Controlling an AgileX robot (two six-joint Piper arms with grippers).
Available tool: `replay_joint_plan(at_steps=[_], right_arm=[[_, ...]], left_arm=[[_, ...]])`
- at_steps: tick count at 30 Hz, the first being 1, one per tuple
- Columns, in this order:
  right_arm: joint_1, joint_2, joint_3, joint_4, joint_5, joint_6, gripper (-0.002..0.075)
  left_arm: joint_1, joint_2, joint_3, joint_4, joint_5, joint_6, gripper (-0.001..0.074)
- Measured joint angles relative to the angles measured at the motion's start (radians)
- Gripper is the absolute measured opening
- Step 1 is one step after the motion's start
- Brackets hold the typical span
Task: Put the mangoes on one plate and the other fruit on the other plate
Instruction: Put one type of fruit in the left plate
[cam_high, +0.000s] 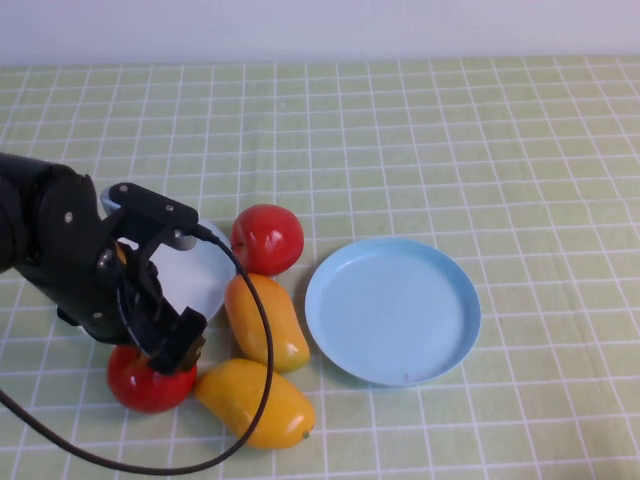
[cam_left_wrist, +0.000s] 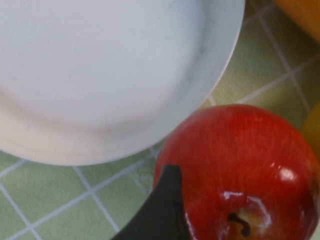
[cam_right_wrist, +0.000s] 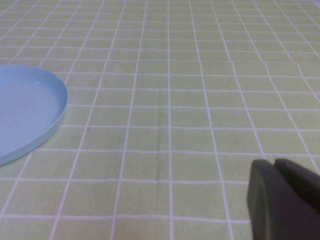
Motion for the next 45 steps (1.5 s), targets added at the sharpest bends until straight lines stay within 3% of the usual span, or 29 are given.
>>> replay_joint_plan(at_steps=[7, 19, 24, 39, 45], right_arm=[[0.000, 0.000, 0.000, 0.000, 0.000, 0.000, -0.0015], [0.000, 0.000, 0.000, 0.000, 0.000, 0.000, -0.0015], [0.000, 0.000, 0.000, 0.000, 0.000, 0.000, -0.0015], [0.000, 0.000, 0.000, 0.000, 0.000, 0.000, -0.0015], [0.000, 0.000, 0.000, 0.000, 0.000, 0.000, -0.0015]], left_arm=[[0.054, 0.033, -0.002, -0.034, -0.016, 0.007, 0.0668], [0.057, 0.070, -0.006, -0.061, -0.014, 0.019, 0.0667], [0.058, 0.070, -0.008, -0.061, 0.010, 0.019, 0.0569], [0.058, -0.001, -0.096, -0.099, 0.044, 0.006, 0.0571], [0.140, 0.050, -0.151, -0.106, -0.057, 0.004, 0.0571]])
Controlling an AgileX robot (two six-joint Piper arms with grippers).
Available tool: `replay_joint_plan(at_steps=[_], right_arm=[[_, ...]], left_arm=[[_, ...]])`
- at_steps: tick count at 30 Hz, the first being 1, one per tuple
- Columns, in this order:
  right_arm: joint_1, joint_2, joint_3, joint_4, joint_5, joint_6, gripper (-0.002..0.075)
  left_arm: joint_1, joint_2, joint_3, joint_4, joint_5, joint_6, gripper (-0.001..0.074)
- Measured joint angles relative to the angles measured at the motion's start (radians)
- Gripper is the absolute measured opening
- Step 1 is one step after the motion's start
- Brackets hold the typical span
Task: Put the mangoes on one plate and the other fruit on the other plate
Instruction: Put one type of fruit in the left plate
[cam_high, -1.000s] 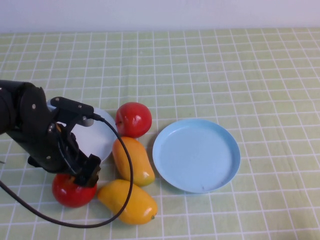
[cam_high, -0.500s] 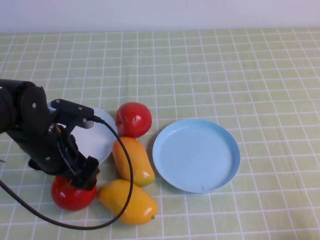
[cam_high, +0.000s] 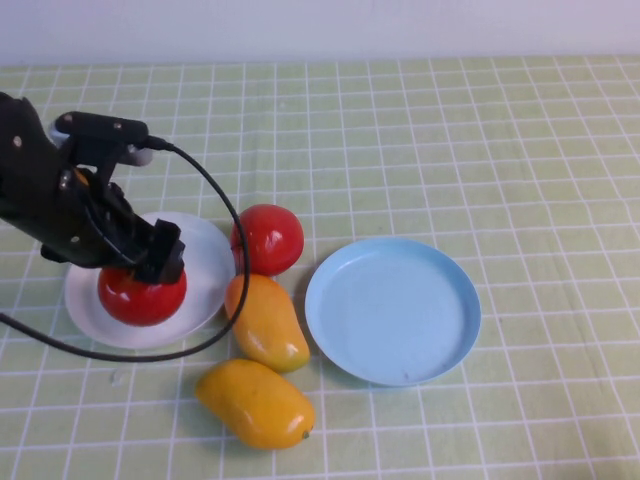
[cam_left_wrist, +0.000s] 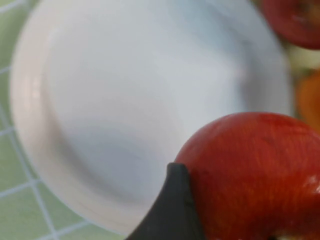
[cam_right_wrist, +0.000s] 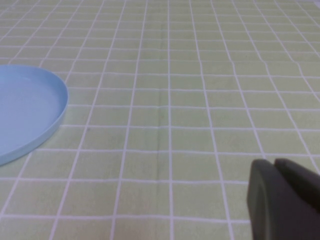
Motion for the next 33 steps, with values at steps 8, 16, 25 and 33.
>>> replay_joint_plan(at_steps=[8, 16, 25, 33], right_arm=[[0.000, 0.000, 0.000, 0.000, 0.000, 0.000, -0.0015], [0.000, 0.000, 0.000, 0.000, 0.000, 0.000, -0.0015], [0.000, 0.000, 0.000, 0.000, 0.000, 0.000, -0.0015], [0.000, 0.000, 0.000, 0.000, 0.000, 0.000, -0.0015]], left_arm=[[0.060, 0.165, -0.058, 0.074, -0.022, -0.010, 0.0571], [0.060, 0.165, -0.083, 0.118, -0.029, -0.031, 0.0666], [0.058, 0.062, -0.097, 0.140, 0.000, -0.080, 0.0668], [-0.037, 0.013, -0.099, 0.084, -0.092, -0.064, 0.0668]])
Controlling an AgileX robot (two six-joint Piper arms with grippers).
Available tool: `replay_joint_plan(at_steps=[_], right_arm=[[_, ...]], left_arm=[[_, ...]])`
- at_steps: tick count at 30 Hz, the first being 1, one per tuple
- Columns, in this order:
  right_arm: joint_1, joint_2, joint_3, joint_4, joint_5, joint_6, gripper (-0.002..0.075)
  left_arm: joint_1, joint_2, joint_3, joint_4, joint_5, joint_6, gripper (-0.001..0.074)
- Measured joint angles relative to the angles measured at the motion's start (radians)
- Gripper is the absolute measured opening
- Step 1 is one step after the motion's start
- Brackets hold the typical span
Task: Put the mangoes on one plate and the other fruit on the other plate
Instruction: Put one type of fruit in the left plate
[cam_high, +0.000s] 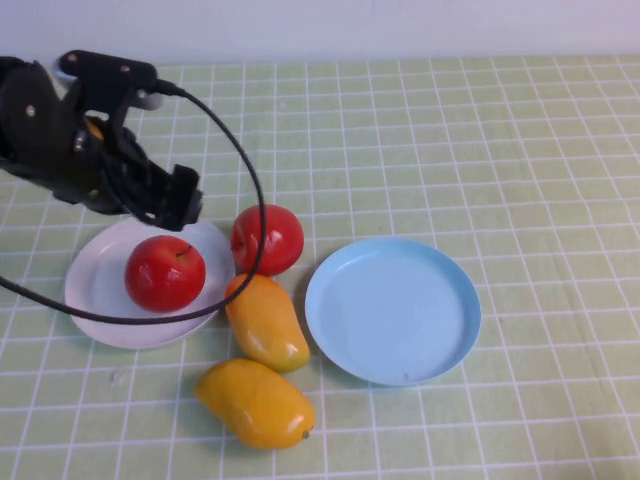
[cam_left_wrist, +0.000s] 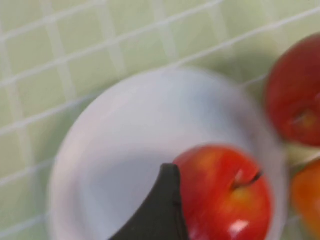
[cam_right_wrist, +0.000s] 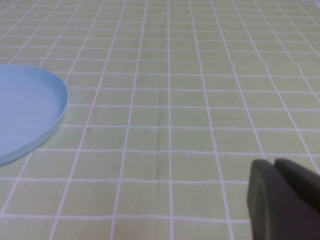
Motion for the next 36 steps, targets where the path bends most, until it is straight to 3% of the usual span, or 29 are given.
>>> replay_joint_plan(at_steps=[5, 12, 36], right_arm=[[0.000, 0.000, 0.000, 0.000, 0.000, 0.000, -0.0015], [0.000, 0.000, 0.000, 0.000, 0.000, 0.000, -0.0015], [0.000, 0.000, 0.000, 0.000, 0.000, 0.000, -0.0015]], left_arm=[[-0.073, 0.099, -0.106, -0.127, -0.028, 0.067, 0.0669], [-0.123, 0.290, -0.285, -0.143, 0.050, 0.136, 0.0669], [-0.134, 0.414, -0.310, -0.143, 0.012, 0.197, 0.0653]])
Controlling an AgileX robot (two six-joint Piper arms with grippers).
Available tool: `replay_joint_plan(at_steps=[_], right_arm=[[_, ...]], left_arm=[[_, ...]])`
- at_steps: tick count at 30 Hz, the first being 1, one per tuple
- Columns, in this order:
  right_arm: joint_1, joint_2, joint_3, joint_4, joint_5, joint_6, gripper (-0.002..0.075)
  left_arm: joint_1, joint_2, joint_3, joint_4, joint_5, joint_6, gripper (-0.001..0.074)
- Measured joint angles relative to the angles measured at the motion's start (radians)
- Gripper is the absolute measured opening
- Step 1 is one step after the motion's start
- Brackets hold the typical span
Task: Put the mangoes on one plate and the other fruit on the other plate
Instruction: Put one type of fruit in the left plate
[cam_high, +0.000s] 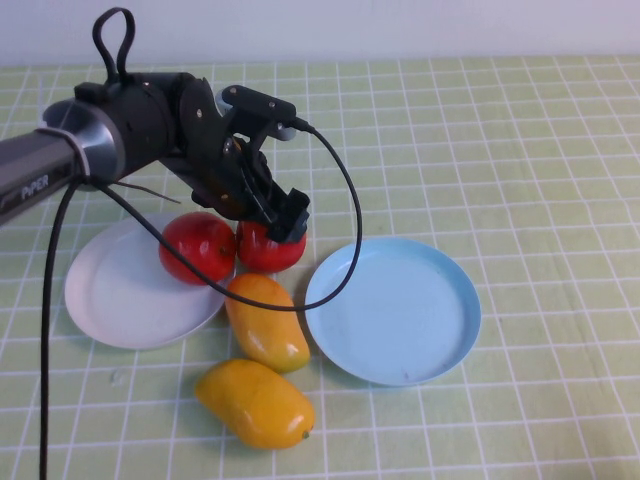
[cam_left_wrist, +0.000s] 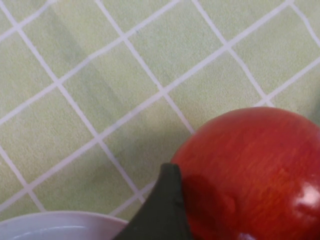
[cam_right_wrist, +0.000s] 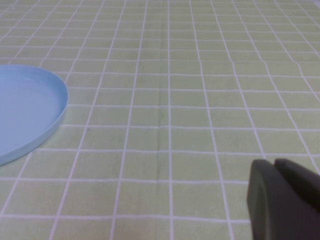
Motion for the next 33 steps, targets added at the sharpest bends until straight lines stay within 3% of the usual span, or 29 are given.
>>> replay_joint_plan(at_steps=[3, 13, 22, 27, 33], right_arm=[[0.000, 0.000, 0.000, 0.000, 0.000, 0.000, -0.0015], [0.000, 0.000, 0.000, 0.000, 0.000, 0.000, -0.0015], [0.000, 0.000, 0.000, 0.000, 0.000, 0.000, -0.0015], [0.000, 0.000, 0.000, 0.000, 0.000, 0.000, -0.0015], [0.000, 0.000, 0.000, 0.000, 0.000, 0.000, -0.0015]], left_arm=[[0.000, 0.000, -0.002, 0.000, -0.002, 0.001, 0.0573], [0.000, -0.021, -0.004, 0.000, -0.002, 0.051, 0.0572], [0.004, -0.265, -0.010, -0.006, 0.051, 0.051, 0.0572], [0.123, -0.368, 0.068, -0.016, 0.127, 0.015, 0.0572], [0.266, -0.480, 0.300, 0.004, 0.099, 0.007, 0.0572]])
